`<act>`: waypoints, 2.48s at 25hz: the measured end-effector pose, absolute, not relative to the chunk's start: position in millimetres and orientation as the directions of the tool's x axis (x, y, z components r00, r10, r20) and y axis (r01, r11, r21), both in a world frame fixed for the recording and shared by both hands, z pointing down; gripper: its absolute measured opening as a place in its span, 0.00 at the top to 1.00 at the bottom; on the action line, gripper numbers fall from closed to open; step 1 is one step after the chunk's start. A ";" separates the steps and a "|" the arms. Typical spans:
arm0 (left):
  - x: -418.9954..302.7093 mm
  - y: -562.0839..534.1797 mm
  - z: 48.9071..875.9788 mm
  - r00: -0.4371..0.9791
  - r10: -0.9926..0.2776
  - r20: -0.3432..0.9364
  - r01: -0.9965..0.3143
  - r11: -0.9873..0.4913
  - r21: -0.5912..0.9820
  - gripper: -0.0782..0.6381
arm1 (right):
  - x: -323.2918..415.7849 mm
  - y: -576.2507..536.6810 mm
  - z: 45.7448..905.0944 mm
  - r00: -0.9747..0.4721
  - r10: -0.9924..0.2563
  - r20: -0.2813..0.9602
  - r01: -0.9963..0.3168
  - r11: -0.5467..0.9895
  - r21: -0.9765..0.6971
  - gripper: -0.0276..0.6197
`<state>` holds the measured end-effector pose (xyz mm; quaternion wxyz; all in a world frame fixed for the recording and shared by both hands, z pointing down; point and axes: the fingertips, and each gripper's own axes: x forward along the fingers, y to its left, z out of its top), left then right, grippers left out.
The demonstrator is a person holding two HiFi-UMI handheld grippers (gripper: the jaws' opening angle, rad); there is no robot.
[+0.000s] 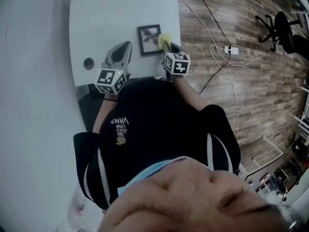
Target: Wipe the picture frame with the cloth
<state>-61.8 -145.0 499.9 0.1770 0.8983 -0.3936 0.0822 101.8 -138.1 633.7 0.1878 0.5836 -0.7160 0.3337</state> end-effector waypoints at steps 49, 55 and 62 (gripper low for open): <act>-93.2 -123.5 504.5 0.606 -0.724 0.328 -0.795 -0.553 0.248 0.87 | 7.3 -124.1 632.1 -0.490 -0.604 0.629 -0.872 0.345 -0.348 0.88; -75.9 -125.4 506.8 0.640 -0.695 0.328 -0.768 -0.586 0.258 0.87 | 39.2 -120.0 636.2 -0.428 -0.635 0.643 -0.903 0.268 -0.336 0.89; -55.5 -126.3 516.0 0.669 -0.669 0.325 -0.743 -0.615 0.265 0.87 | 77.9 -115.7 644.6 -0.360 -0.665 0.655 -0.929 0.191 -0.317 0.88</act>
